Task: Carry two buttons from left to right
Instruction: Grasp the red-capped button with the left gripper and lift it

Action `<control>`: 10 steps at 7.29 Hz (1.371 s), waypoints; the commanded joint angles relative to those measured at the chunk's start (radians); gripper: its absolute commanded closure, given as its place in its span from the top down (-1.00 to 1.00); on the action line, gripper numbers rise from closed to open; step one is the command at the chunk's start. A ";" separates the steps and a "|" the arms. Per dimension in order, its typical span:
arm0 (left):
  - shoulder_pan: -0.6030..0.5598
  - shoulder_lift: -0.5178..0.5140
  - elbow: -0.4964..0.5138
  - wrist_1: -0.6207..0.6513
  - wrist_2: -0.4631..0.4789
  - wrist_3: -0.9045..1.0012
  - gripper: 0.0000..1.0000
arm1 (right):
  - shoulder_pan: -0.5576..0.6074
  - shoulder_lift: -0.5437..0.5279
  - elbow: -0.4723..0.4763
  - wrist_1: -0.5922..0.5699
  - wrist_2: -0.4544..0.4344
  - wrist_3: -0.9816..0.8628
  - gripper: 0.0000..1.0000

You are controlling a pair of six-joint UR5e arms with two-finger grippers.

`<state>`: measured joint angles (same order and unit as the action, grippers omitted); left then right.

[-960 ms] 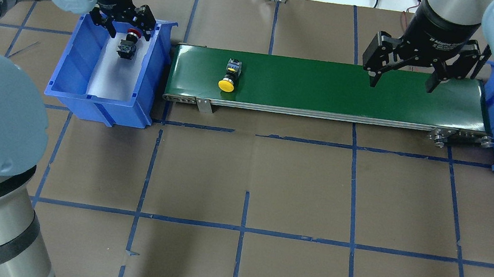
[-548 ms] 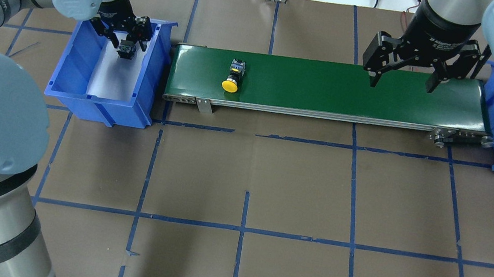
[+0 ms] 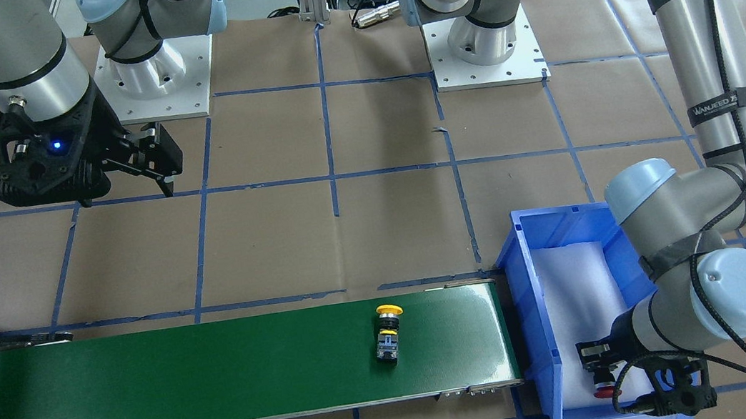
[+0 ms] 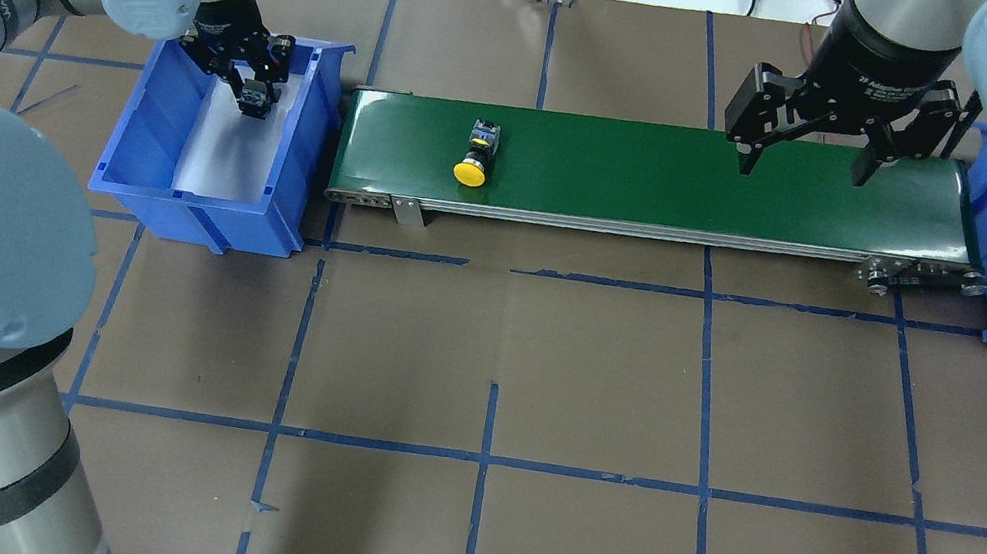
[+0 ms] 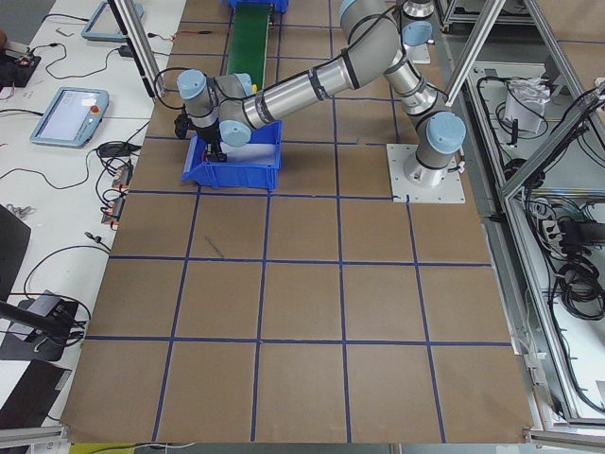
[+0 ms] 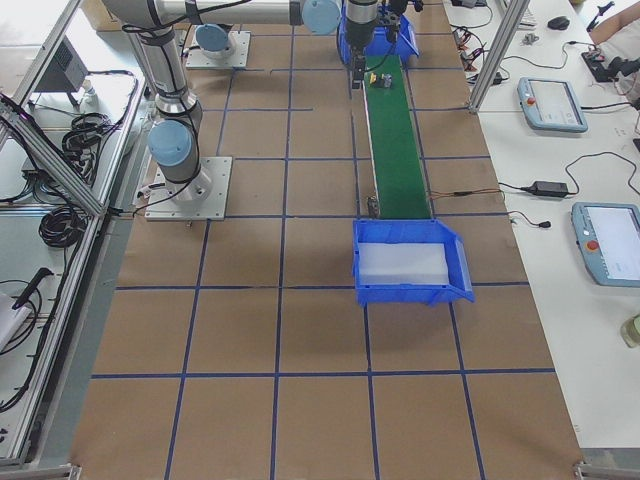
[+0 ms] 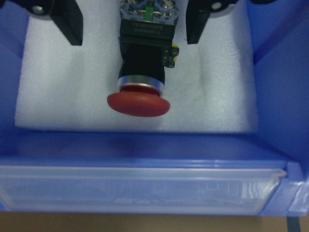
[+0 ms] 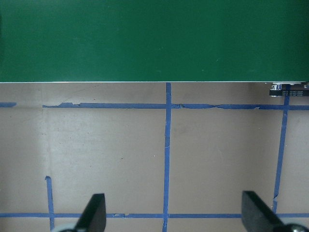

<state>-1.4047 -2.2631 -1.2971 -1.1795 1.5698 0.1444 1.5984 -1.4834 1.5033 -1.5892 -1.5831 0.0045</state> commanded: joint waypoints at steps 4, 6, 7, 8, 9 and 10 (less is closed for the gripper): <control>-0.023 0.303 0.004 -0.289 -0.002 -0.003 -0.74 | 0.000 0.000 0.000 0.000 0.000 -0.001 1.00; -0.062 0.338 -0.004 -0.330 0.010 -0.020 -0.75 | 0.000 0.000 0.000 0.000 0.000 -0.001 1.00; -0.113 0.297 0.002 -0.318 0.009 -0.072 -0.75 | 0.000 0.000 0.000 0.000 0.000 -0.001 1.00; -0.182 0.271 -0.004 -0.286 0.013 -0.121 -0.76 | 0.000 0.000 0.000 0.000 0.000 -0.001 1.00; -0.219 0.220 0.002 -0.190 0.022 -0.138 -0.76 | -0.002 0.000 0.000 0.002 0.000 -0.001 1.00; -0.227 0.174 0.002 -0.180 0.018 -0.135 -0.76 | -0.002 0.000 0.000 0.002 0.000 -0.001 1.00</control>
<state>-1.6044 -2.0333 -1.2959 -1.4013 1.5876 0.0202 1.5974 -1.4833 1.5033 -1.5882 -1.5831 0.0031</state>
